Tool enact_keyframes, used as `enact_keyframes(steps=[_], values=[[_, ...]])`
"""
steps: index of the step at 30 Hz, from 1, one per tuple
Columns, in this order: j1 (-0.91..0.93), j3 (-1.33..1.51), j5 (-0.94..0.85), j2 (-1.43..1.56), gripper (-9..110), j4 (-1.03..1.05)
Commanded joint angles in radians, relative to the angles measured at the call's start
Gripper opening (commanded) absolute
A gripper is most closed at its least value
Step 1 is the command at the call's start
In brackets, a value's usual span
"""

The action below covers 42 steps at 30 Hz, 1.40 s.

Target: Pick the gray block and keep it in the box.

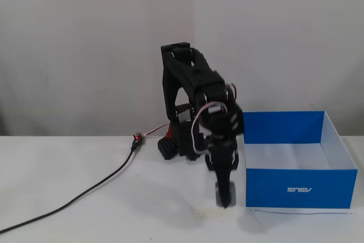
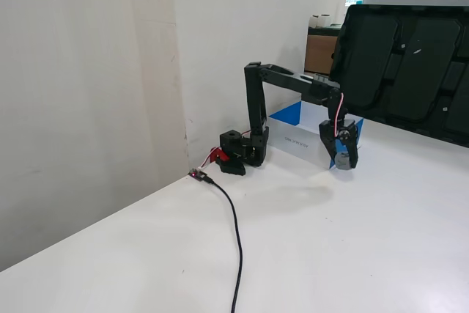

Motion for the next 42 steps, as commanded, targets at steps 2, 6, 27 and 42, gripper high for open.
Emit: enact_keyframes(steps=[2,6,27,42], values=[[-0.058,-0.272,-0.060,0.140,13,0.179],[-0.141,-0.400,-0.144,0.153,13,0.299],[-0.792,-0.028,-0.236,0.341,13,0.195],[-0.828,-0.043,-0.327,0.225,26,0.060]])
